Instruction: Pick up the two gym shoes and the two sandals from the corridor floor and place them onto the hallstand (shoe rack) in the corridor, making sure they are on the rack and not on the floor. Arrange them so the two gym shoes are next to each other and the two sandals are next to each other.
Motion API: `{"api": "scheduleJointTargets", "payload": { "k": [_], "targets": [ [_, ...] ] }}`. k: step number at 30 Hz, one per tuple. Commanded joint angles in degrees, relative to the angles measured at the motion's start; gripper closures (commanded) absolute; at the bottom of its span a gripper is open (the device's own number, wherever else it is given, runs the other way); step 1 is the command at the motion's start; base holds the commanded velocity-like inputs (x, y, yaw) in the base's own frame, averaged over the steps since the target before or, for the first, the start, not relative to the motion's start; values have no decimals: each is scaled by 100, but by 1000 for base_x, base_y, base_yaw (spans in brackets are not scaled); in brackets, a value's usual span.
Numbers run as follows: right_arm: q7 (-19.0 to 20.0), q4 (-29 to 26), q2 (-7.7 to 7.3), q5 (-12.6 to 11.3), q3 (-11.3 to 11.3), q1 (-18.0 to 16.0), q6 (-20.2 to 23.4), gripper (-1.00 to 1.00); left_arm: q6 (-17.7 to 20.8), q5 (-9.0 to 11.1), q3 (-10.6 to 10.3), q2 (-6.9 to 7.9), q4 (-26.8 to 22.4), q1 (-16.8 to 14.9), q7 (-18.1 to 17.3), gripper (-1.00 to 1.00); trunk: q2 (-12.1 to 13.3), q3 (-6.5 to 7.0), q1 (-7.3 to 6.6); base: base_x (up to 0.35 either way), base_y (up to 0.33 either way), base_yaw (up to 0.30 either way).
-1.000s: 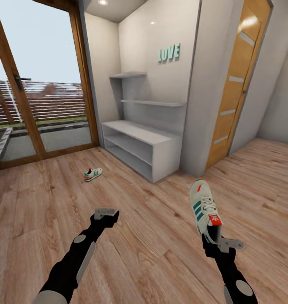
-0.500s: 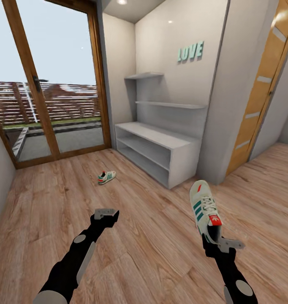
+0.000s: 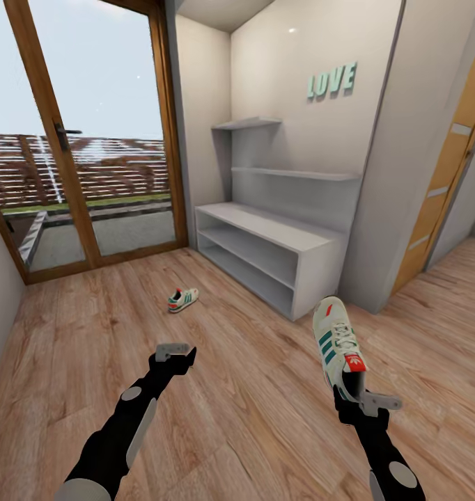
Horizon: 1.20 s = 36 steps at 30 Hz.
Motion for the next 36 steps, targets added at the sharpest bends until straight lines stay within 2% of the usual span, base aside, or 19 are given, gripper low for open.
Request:
{"api": "scheduleJointTargets", "payload": {
  "k": [1,36],
  "targets": [
    [-8,-2,0,8,0,-2,-12,100,35,35,4,-1,-7,-2,-19,-100,-2,-6,2,281,213,0],
    [-9,-16,0,-1,-6,-2,-12,100,35,35,22,25,-7,-7,-19,-100,-2,-6,2,309,150,0]
  ]
}}
